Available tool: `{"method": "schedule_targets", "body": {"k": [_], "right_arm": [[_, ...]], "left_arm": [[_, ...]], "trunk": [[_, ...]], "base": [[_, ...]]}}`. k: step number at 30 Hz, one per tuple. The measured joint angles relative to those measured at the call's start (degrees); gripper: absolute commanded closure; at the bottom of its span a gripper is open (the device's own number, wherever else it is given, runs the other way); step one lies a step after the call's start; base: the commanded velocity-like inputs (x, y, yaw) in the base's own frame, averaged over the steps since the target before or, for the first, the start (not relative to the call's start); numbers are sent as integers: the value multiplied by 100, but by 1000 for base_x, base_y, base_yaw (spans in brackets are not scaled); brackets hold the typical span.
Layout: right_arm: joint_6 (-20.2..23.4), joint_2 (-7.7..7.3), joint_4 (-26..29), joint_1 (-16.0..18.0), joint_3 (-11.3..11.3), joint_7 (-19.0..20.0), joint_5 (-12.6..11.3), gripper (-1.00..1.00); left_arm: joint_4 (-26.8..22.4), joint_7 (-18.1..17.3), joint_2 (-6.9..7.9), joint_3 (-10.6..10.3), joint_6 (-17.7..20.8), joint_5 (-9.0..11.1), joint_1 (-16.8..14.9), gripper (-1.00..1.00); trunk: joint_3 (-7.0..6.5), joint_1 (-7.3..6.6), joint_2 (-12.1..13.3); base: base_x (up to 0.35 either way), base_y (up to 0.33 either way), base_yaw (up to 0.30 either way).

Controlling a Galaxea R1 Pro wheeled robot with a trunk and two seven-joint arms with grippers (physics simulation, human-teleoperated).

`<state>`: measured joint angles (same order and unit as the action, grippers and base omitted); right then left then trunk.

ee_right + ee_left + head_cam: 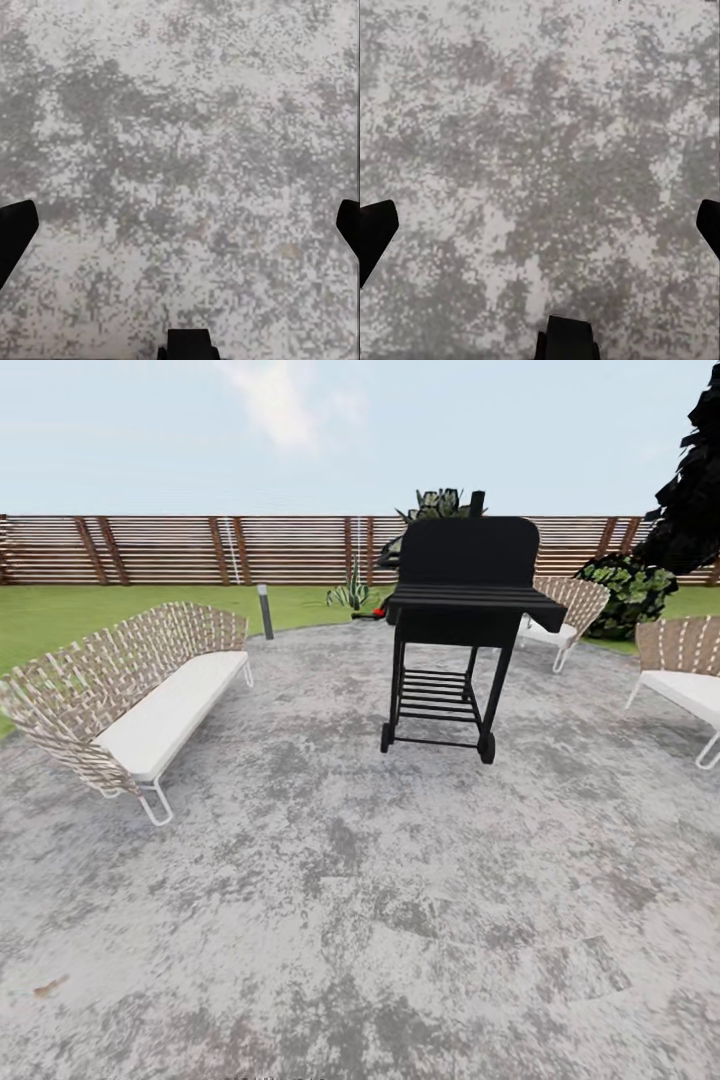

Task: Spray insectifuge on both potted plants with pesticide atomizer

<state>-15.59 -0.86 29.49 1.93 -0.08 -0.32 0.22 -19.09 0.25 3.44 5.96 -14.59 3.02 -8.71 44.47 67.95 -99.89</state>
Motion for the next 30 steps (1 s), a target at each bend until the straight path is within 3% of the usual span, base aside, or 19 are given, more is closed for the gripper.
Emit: {"method": "schedule_targets", "body": {"k": [3, 7, 9, 15, 18, 21, 30], "right_arm": [[16, -43, 406, 66, -5, 0, -1, -100], [31, -54, 944, 420, -3, 0, 5, -100], [35, -57, 991, 645, -6, 0, 8, -100], [29, -61, 385, 851, 19, -16, 39, -100], [21, -62, 181, 858, 21, -240, 37, -100], [5, -73, 97, 859, 12, -457, 29, -100], [1, -142, 85, 859, 16, -473, 28, -100]], "left_arm": [[-66, -9, 19, -15, 19, -47, -76, -100], [-12, -17, 25, -77, 77, -245, -734, -100], [3, -14, 31, -80, 90, -329, -869, -100], [20, -17, 35, -94, 83, -387, -882, -100], [21, -13, 36, -93, 88, -388, -882, -100], [23, -10, 31, -85, 83, -382, -883, -100], [24, -9, 35, -61, 82, -382, -883, -100]], "trunk": [[60, 66, -120], [140, 154, -280], [184, 198, -361], [305, 330, -602], [360, 395, -722], [414, 461, -842], [576, 659, -1203]], "base": [[0, 0, 282], [0, 0, 282], [0, 0, 282], [0, 0, 282], [0, 0, 281], [0, 0, 118], [0, 0, 7]]}}
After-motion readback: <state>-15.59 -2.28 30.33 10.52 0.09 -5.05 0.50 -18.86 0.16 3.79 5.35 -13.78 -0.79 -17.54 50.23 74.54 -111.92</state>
